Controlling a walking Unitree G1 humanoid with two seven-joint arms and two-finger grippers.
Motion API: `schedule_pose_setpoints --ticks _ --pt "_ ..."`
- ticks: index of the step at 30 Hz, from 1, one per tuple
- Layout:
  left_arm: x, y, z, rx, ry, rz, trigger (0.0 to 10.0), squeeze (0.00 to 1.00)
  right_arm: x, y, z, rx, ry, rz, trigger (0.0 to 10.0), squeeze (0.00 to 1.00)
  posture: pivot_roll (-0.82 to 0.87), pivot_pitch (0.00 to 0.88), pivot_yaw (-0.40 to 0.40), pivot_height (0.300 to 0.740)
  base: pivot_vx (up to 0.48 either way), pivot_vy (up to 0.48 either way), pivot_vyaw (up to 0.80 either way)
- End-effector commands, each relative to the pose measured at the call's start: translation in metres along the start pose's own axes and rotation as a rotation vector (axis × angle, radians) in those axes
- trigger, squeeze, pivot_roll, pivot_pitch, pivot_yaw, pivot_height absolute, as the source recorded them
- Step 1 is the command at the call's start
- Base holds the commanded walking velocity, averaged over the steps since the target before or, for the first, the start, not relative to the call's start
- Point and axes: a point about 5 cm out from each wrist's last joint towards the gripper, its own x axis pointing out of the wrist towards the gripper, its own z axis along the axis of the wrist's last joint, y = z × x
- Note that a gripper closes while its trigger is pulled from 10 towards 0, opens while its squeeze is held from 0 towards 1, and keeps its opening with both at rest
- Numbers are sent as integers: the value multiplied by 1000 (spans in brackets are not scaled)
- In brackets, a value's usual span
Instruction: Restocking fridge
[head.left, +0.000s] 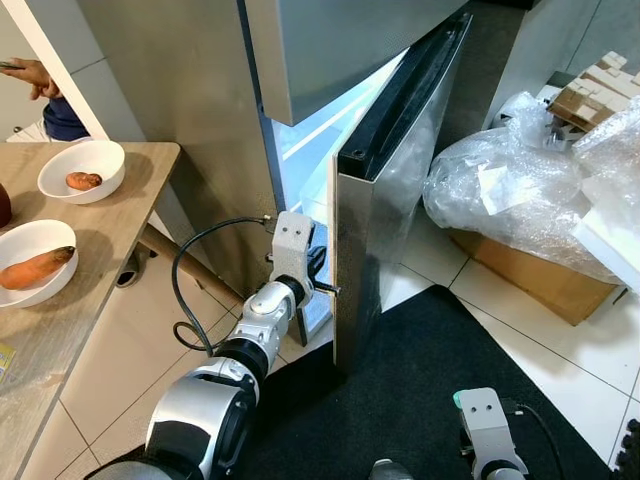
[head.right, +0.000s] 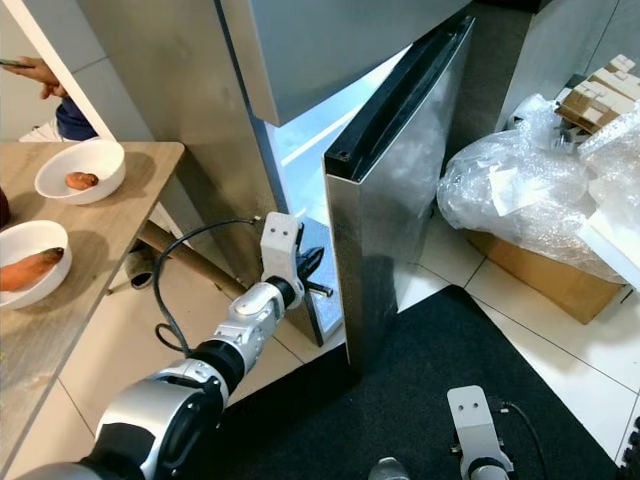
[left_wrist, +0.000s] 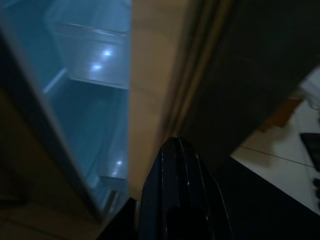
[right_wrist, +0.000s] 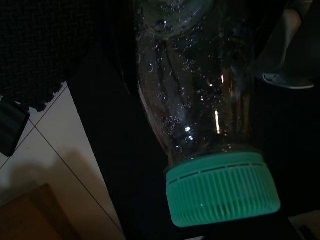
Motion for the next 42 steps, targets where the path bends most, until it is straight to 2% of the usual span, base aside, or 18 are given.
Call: schedule_pose_setpoints --ticks 1,4,5,7,12,16,19,24,25,26,28,30,31,32,34,37,38,42 --pt "10 -41 -8 -60 14 -105 10000 0 -3 2 -5 12 8 5 10000 0 -234 199 100 740 0 0 0" --pt "11 -57 -11 -59 18 -212 10000 0 -3 1 -5 9 7 6 10000 0 -238 201 98 740 0 0 0" --pt "11 -57 -11 -59 18 -212 10000 0 -3 1 -5 9 7 6 10000 0 -238 201 98 740 0 0 0" --pt "13 -73 -11 -68 21 -312 10000 0 -3 1 -5 7 5 9 10000 0 -239 202 96 740 0 0 0" --pt "13 -86 -12 -64 25 -399 10000 0 -3 1 -5 6 3 14 10000 0 -239 201 95 740 0 0 0" --pt "10 -109 -17 -36 50 -573 10000 0 -4 2 -5 5 0 22 10000 0 -240 198 96 740 0 0 0" --pt "8 -116 -20 -26 61 -625 10000 0 -4 2 -5 5 0 24 10000 0 -240 198 96 740 0 0 0" --pt "1 -129 -33 47 110 -727 10000 0 -4 3 -7 2 6 29 10000 0 -242 195 99 740 0 0 0" --pt "-3 -128 -41 102 143 -740 10000 0 -5 3 -7 0 6 31 10000 0 -244 197 102 740 0 0 0" --pt "-4 -119 -46 150 170 -686 10000 0 -5 3 -7 1 6 30 10000 0 -244 198 103 740 0 0 0" --pt "-5 -112 -49 183 188 -646 10000 0 -5 3 -8 1 6 30 10000 0 -244 198 103 740 0 0 0" --pt "-7 -74 -53 252 225 -449 10000 0 -6 3 -9 1 7 27 10000 0 -238 203 105 740 0 0 0" --pt "-7 -74 -53 252 225 -449 10000 0 -6 3 -9 1 7 27 10000 0 -238 203 105 740 0 0 0" --pt "-8 -59 -52 270 232 -376 10000 0 -6 3 -10 2 7 26 10000 0 -238 203 105 740 0 0 0" --pt "-10 -19 -40 254 198 -140 10000 0 -7 3 -10 1 10 24 10000 0 -223 208 102 740 0 0 0" --pt "-15 20 -23 214 156 63 10000 0 -6 4 -10 -4 10 31 10000 0 -213 207 93 740 0 0 0" --pt "-17 29 -17 211 146 104 10000 0 -6 5 -8 -7 7 37 10000 0 -211 207 92 740 0 0 0" --pt "-18 41 -8 221 126 157 10000 0 -3 7 -4 -11 -1 44 10000 0 -208 205 89 740 0 0 0"
